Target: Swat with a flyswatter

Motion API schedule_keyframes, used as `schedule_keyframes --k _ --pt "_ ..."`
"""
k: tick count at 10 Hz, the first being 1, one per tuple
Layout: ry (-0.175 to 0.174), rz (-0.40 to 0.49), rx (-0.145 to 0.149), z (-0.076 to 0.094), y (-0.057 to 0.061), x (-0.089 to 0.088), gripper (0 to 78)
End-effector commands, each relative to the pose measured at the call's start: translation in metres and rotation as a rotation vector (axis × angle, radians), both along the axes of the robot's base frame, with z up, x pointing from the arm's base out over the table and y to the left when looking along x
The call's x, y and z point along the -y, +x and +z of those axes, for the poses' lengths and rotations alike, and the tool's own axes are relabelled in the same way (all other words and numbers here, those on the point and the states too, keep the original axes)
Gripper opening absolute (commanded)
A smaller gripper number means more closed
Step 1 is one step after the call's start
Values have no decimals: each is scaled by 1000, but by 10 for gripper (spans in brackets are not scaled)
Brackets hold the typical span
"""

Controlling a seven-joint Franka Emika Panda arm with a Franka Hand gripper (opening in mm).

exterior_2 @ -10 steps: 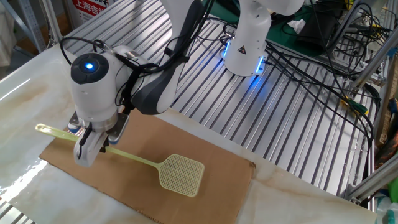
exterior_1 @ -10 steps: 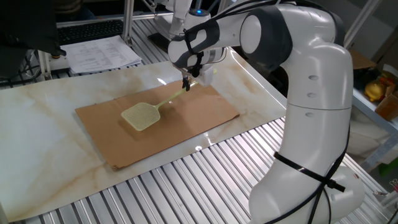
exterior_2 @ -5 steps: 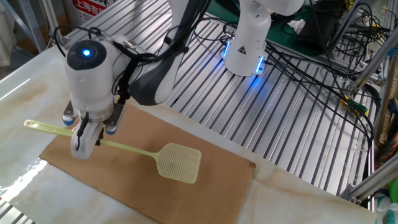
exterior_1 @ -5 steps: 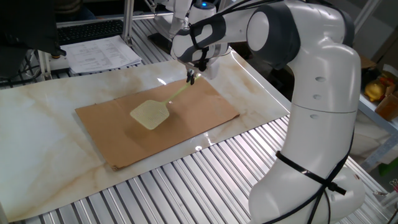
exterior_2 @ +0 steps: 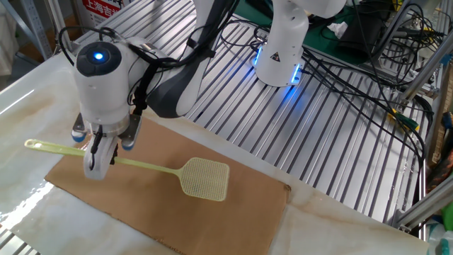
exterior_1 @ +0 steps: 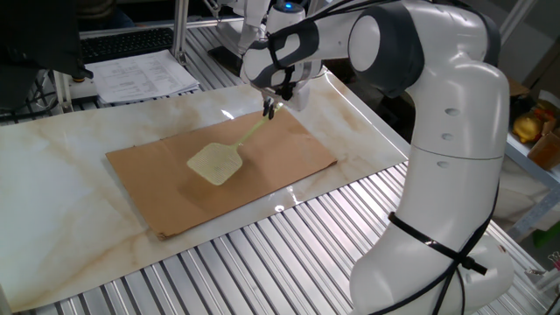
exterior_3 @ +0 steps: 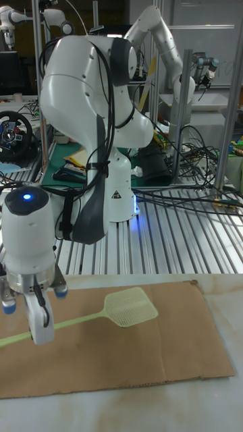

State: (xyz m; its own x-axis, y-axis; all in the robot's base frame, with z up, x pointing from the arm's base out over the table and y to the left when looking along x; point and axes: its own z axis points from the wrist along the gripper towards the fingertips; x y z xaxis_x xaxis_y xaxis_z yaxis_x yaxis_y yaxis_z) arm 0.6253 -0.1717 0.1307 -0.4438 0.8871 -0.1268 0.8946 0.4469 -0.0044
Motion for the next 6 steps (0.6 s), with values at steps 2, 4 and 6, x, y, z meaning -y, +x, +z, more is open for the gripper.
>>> schedule_keyframes --k 2,4,6 --pt "-87 27 93 -5 2 0 12" --pt "-122 17 140 -18 3 0 12" --pt "-133 4 160 -23 3 0 12"
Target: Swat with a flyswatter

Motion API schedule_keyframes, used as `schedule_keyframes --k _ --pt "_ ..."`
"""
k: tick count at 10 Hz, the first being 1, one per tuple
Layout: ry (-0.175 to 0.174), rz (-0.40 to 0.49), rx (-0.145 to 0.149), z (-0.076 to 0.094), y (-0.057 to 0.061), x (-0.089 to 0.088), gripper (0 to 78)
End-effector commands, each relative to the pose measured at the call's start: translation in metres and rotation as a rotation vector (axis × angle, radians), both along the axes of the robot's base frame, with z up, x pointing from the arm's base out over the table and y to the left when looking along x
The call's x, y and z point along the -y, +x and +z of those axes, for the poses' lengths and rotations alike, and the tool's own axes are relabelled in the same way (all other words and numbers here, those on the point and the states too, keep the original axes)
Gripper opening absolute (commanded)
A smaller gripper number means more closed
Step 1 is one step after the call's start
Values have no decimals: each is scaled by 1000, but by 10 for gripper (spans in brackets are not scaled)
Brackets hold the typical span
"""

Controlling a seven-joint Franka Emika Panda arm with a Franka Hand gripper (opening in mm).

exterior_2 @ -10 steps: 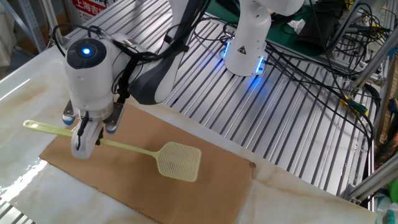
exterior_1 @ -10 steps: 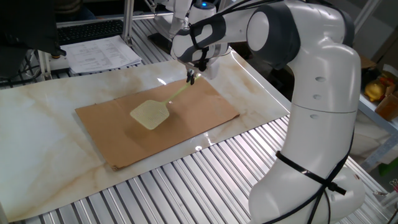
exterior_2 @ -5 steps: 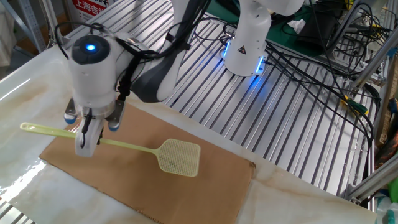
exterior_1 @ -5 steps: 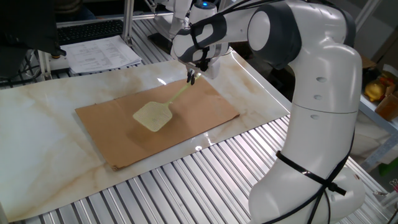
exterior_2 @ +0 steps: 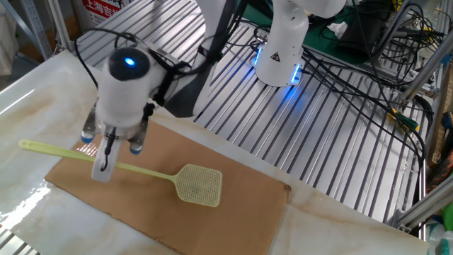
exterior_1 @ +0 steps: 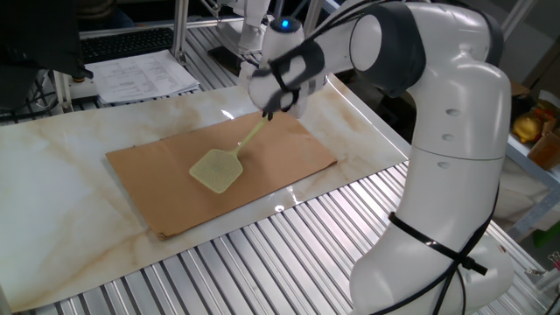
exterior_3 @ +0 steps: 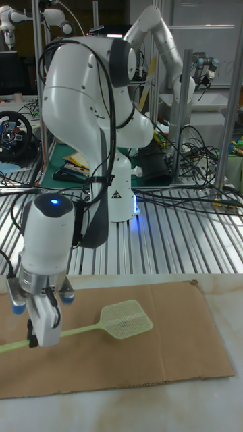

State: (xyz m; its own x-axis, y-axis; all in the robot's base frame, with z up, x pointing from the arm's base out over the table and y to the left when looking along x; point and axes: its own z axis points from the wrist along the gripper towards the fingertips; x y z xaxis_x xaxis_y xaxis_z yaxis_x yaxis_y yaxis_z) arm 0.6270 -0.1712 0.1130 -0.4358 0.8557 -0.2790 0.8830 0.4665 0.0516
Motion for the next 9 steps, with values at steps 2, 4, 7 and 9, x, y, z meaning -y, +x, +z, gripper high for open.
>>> schedule_keyframes --k 2,4,7,9 --pt "-12 -21 40 -5 1 0 12" --pt "0 -24 18 -5 1 0 12" --pt "108 -29 -103 -2 1 0 12" --pt "187 -55 -145 6 1 0 12"
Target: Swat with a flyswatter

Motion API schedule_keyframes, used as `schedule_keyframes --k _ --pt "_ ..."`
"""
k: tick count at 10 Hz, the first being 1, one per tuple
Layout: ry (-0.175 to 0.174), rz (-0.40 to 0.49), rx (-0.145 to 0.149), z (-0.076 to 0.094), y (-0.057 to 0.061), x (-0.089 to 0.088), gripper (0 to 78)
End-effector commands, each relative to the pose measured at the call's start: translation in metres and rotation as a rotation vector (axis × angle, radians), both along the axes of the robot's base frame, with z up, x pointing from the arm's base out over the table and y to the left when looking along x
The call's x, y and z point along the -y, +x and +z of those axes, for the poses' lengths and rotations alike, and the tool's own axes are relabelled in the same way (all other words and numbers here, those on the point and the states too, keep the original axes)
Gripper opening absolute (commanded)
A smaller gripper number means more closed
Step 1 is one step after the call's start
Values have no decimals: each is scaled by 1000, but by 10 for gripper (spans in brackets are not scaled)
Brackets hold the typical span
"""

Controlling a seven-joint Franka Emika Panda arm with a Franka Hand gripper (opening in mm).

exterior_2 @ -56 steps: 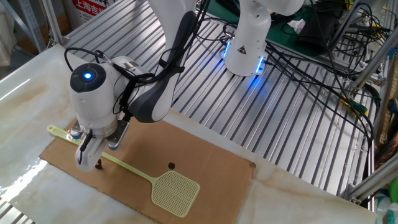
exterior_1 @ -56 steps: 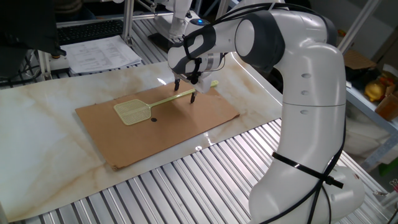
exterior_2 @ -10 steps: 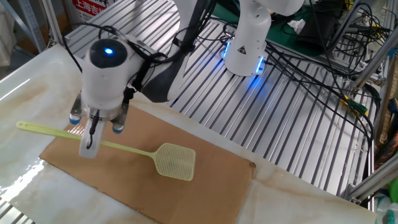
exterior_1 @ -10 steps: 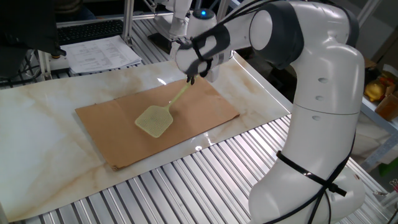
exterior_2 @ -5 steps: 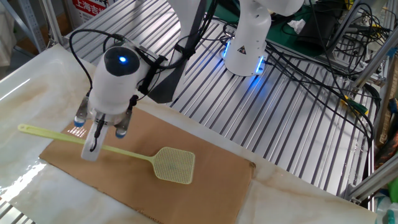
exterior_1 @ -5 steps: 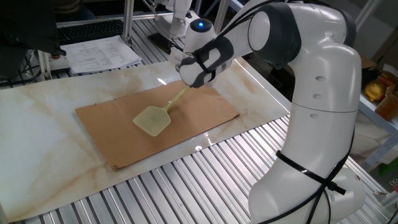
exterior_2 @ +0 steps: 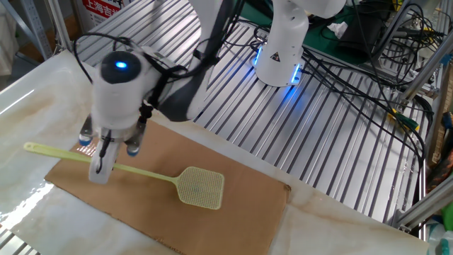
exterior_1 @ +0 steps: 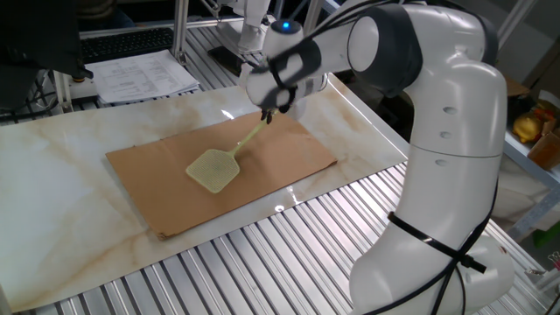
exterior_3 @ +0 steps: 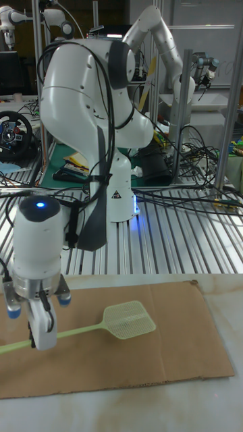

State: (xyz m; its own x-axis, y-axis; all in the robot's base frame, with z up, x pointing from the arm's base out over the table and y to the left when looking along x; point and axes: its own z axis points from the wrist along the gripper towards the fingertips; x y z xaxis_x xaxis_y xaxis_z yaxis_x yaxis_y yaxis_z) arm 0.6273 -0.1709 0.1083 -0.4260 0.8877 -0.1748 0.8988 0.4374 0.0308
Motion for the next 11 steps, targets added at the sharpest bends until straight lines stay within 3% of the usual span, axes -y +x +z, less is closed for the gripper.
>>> schedule_keyframes --k 1,5,11 --pt "103 -31 -83 11 0 1 12" --pt "117 -158 -82 14 0 1 12" --pt "112 -129 -109 14 0 1 12"
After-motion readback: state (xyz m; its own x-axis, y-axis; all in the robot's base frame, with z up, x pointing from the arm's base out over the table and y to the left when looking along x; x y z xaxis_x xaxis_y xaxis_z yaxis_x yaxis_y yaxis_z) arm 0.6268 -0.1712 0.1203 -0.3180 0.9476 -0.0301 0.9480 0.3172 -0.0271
